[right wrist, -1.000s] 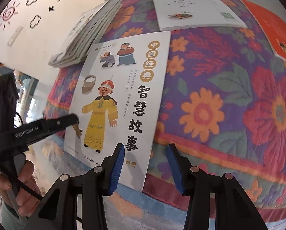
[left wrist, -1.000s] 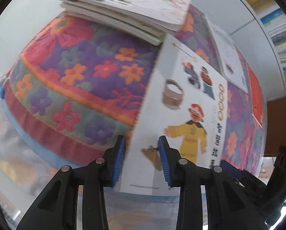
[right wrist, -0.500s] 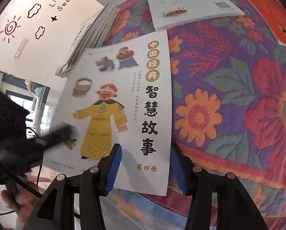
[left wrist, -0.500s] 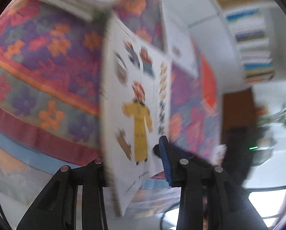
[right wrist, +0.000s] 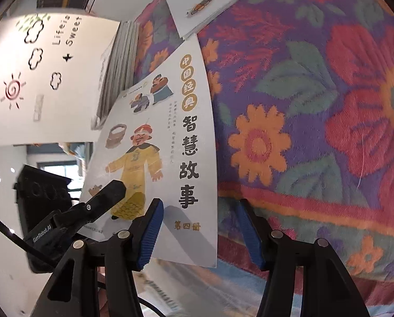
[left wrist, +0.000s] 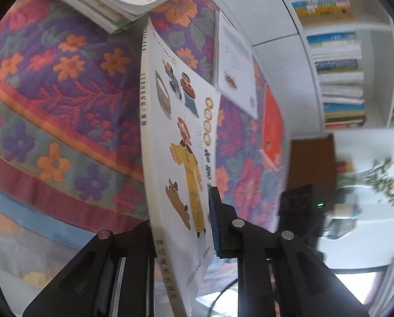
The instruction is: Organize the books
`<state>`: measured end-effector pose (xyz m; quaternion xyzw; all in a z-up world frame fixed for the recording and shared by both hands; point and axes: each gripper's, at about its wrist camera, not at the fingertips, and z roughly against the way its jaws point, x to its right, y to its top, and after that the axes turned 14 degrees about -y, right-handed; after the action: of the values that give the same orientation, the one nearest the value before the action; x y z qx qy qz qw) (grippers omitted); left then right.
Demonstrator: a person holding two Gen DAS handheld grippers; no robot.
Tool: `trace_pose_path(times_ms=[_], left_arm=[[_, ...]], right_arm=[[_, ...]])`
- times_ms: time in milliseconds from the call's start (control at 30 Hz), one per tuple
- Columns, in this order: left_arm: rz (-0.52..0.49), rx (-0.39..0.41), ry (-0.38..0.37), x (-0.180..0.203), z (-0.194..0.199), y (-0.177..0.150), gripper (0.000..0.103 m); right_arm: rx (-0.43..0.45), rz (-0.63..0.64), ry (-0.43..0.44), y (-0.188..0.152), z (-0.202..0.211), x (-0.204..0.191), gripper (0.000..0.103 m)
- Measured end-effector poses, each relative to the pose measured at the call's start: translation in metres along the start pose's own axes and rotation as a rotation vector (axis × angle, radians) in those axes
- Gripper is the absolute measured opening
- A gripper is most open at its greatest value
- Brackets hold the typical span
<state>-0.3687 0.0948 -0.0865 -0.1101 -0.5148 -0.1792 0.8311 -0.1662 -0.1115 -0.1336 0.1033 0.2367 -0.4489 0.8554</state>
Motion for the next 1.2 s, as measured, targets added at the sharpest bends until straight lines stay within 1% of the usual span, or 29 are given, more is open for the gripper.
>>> trace_pose_path(times_ms=[33, 133, 300, 333, 367, 400, 433, 467, 500, 567, 600, 667, 767, 833, 900, 967, 1000, 1067, 1133, 1200], left_arm=[[0.015, 0.001, -0.013, -0.002, -0.001, 0.000, 0.016], [0.060, -0.005, -0.065, -0.004, -0.002, 0.003, 0.015], [0.130, 0.003, -0.166, -0.008, 0.002, 0.005, 0.015], [0.143, 0.004, -0.177, -0.009, 0.003, 0.005, 0.015], [0.148, 0.005, -0.165, -0.009, 0.003, 0.006, 0.015], [0.136, 0.003, -0.129, -0.008, 0.003, 0.007, 0.015], [0.103, 0.011, -0.042, -0.004, 0.003, 0.007, 0.015], [0.056, 0.015, 0.057, 0.002, 0.003, 0.007, 0.018], [0.023, 0.011, 0.106, 0.008, 0.001, 0.006, 0.019], [-0.026, 0.011, 0.162, 0.018, -0.001, 0.003, 0.020], [-0.076, 0.010, 0.208, 0.026, -0.003, 0.000, 0.021], [-0.153, 0.003, 0.261, 0.040, -0.005, -0.003, 0.023], [-0.251, -0.031, 0.254, 0.056, -0.002, -0.004, 0.023], [-0.338, -0.077, 0.249, 0.071, -0.002, -0.006, 0.024], [-0.401, -0.112, 0.216, 0.083, 0.001, -0.004, 0.024], [-0.435, -0.124, 0.180, 0.092, 0.008, 0.004, 0.024], [-0.458, -0.123, 0.153, 0.098, 0.018, 0.011, 0.024], [-0.498, -0.106, 0.131, 0.107, 0.033, 0.027, 0.024], [-0.533, -0.077, 0.129, 0.112, 0.049, 0.051, 0.024], [-0.548, -0.064, 0.142, 0.108, 0.061, 0.078, 0.025]], right_arm=[[-0.007, -0.008, 0.019, -0.001, 0.000, 0.001, 0.056], [-0.034, -0.058, 0.110, -0.001, -0.008, 0.003, 0.057], [-0.082, -0.161, 0.324, 0.008, -0.025, 0.012, 0.057], [-0.083, -0.165, 0.348, 0.010, -0.025, 0.013, 0.054], [-0.075, -0.164, 0.370, 0.013, -0.024, 0.011, 0.049], [-0.060, -0.156, 0.387, 0.014, -0.022, 0.010, 0.036], [-0.048, -0.137, 0.377, 0.016, -0.019, 0.006, 0.031], [-0.023, -0.098, 0.336, 0.016, -0.013, -0.001, 0.030], [0.014, -0.044, 0.286, 0.014, -0.006, -0.009, 0.025], [0.107, 0.101, 0.125, 0.007, 0.009, -0.033, 0.024], [0.160, 0.172, 0.054, 0.001, 0.015, -0.045, 0.024], [0.226, 0.263, -0.043, -0.007, 0.023, -0.063, 0.024], [0.299, 0.351, -0.125, -0.019, 0.040, -0.078, 0.024], [0.336, 0.416, -0.160, -0.028, 0.055, -0.085, 0.024], [0.359, 0.446, -0.189, -0.036, 0.068, -0.090, 0.024], [0.391, 0.438, -0.206, -0.039, 0.081, -0.098, 0.024], [0.418, 0.429, -0.211, -0.040, 0.091, -0.104, 0.025], [0.462, 0.417, -0.200, -0.036, 0.097, -0.122, 0.025], [0.504, 0.406, -0.172, -0.028, 0.098, -0.148, 0.025], [0.521, 0.391, -0.134, -0.011, 0.088, -0.172, 0.025]])
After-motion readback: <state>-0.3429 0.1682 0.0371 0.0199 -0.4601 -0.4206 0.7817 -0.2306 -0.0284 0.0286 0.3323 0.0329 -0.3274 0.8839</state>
